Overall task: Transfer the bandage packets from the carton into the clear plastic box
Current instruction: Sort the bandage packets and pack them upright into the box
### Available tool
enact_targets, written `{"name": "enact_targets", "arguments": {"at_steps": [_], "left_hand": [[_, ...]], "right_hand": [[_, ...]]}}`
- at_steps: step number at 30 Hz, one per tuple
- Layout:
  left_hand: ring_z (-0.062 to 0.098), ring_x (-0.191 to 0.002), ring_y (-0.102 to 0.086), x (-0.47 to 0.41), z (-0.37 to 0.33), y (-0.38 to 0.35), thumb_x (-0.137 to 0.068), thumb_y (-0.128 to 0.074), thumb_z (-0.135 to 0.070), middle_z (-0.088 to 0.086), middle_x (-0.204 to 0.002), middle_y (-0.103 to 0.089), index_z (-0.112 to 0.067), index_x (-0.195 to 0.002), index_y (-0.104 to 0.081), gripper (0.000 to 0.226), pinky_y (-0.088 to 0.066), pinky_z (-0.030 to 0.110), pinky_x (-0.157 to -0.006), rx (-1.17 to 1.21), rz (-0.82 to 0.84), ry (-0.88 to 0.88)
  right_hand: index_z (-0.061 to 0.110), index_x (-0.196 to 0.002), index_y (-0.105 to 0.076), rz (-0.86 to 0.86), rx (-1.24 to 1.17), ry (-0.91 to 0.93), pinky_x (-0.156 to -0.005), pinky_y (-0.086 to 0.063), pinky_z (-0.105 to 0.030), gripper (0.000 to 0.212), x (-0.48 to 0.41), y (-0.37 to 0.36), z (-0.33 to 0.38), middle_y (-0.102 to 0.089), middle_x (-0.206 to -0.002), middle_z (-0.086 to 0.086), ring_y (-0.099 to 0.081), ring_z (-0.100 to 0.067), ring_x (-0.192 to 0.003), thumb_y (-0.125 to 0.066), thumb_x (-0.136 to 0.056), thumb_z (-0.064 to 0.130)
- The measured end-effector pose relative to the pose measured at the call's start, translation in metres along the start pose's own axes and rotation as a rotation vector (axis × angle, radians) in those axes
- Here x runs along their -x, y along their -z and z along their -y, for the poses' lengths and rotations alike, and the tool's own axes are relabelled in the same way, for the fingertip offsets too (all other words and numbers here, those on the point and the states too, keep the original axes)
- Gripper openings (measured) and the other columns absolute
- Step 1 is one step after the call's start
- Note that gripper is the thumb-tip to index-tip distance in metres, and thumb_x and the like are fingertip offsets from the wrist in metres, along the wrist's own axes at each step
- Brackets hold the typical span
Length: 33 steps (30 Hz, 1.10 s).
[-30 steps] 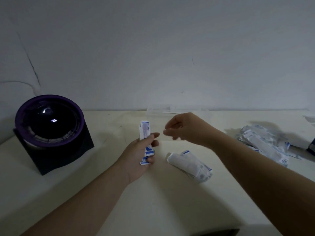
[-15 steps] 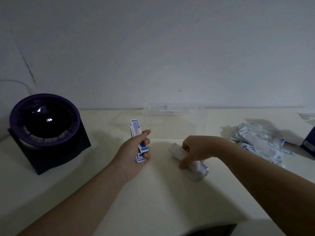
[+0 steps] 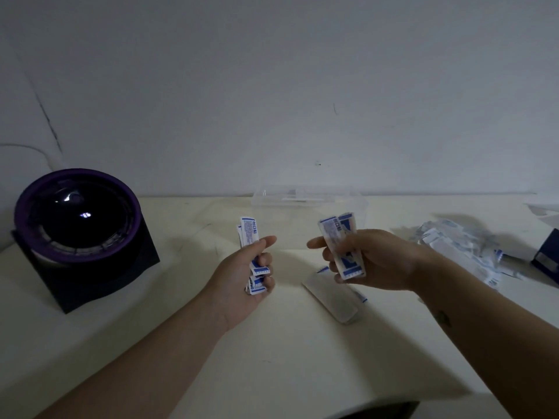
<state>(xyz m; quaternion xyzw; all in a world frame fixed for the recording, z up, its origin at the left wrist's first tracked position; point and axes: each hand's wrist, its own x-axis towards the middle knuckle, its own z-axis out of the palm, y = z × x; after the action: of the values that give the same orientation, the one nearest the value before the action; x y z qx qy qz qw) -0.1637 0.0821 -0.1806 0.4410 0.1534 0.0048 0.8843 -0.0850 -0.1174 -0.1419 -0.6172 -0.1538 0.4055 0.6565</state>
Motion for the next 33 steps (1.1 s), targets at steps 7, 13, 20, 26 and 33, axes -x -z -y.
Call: {"name": "enact_targets", "arguments": {"at_steps": [7,13,20,26,33], "left_hand": [[0.009,-0.054,-0.044,0.011,0.009,-0.015,-0.082,-0.057,-0.036,-0.006,-0.050,-0.038,-0.018,-0.080,-0.067,0.021,-0.053,0.029,-0.069,-0.215,0.150,-0.065],[0.037,-0.097,-0.058,0.014,0.013,-0.011,-0.084,-0.065,-0.029,0.029,-0.108,-0.063,-0.004,-0.106,-0.067,0.033,-0.044,0.048,-0.093,-0.272,0.221,-0.219],[0.012,-0.053,-0.060,0.006,0.005,-0.005,-0.084,-0.062,-0.013,0.004,-0.060,-0.061,-0.011,-0.076,-0.058,0.010,-0.051,0.028,-0.069,-0.025,0.022,-0.177],[0.023,-0.073,-0.069,0.008,0.006,-0.003,-0.081,-0.062,-0.014,0.013,-0.083,-0.071,-0.007,-0.094,-0.064,0.015,-0.056,0.035,-0.075,-0.100,0.108,-0.161],[0.029,-0.089,-0.070,0.015,0.006,-0.011,-0.077,-0.060,-0.024,0.019,-0.103,-0.070,-0.005,-0.109,-0.065,0.037,-0.058,0.040,-0.080,-0.088,0.167,-0.145]], "right_hand": [[-0.002,-0.117,-0.056,0.147,-0.065,0.053,-0.062,-0.050,-0.024,0.038,-0.002,-0.024,-0.012,-0.058,-0.074,-0.004,-0.055,-0.013,-0.065,-0.057,-0.081,0.010],[0.006,-0.092,-0.061,0.132,0.080,0.106,-0.058,-0.042,-0.020,0.015,-0.006,-0.052,-0.016,-0.060,-0.074,-0.004,-0.052,-0.011,-0.064,-0.047,-0.095,0.011],[0.006,-0.104,-0.068,-0.151,-0.050,0.098,-0.068,-0.044,-0.028,0.044,-0.011,-0.039,-0.010,-0.058,-0.097,-0.011,-0.052,-0.018,-0.078,-0.028,-0.099,0.026],[0.019,-0.087,-0.072,-0.093,0.210,0.267,-0.070,-0.051,-0.024,0.030,0.000,-0.047,0.000,-0.066,-0.097,-0.002,-0.064,-0.009,-0.076,-0.044,-0.098,0.015],[0.007,-0.096,-0.065,-0.345,0.598,0.473,-0.064,-0.056,-0.026,0.025,-0.015,-0.061,-0.015,-0.072,-0.083,-0.005,-0.069,-0.014,-0.070,-0.054,-0.093,0.029]]}}
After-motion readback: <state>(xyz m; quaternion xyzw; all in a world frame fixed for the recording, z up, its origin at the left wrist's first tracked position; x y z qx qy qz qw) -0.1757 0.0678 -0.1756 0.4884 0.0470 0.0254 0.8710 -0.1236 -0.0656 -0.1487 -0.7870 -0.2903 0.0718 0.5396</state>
